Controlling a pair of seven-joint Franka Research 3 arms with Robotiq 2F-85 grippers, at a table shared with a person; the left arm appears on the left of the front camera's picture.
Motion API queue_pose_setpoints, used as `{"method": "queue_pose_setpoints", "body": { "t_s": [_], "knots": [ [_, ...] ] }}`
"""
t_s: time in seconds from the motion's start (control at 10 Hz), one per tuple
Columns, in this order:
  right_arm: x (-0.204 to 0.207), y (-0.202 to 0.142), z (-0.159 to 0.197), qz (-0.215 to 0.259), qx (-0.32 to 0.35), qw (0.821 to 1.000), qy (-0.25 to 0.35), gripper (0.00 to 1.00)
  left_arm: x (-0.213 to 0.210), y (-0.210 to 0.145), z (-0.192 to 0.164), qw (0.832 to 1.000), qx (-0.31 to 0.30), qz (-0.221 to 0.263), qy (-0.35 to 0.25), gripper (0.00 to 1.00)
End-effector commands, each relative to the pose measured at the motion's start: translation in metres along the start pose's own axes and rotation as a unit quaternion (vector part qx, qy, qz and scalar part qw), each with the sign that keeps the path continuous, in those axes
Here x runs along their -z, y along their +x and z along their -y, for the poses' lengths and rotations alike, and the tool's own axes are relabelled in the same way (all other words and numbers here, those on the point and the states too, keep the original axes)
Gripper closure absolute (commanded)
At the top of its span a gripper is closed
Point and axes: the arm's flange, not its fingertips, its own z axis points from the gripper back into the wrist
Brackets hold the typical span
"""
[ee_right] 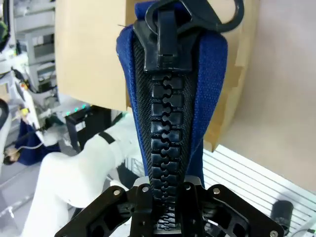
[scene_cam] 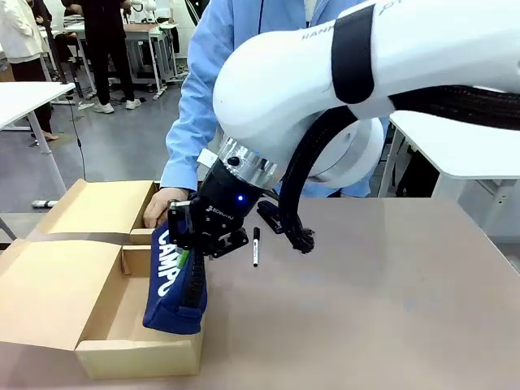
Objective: Place items inside the box.
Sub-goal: Pick up a Pencil pouch or Stapler and place it inside the Mailer Box closest to the robot.
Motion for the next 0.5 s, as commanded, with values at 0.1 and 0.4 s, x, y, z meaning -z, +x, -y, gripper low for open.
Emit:
{"method": "queue_pose_setpoints", "body": {
  "t_s": [0.1, 0.4],
  "knots": [
    [-0.020, -0.021, 0.015, 0.010, 0.000, 1.000, -0.019, 0.92, 0.000, 0.000, 0.002, 1.000, 0.010, 0.010, -0.011, 0.00],
    [0.019, 0.014, -0.012, 0.035, 0.078, 0.996, -0.033, 0.92, 0.000, 0.000, 0.002, 1.000, 0.010, 0.010, -0.011, 0.00]
  ]
}}
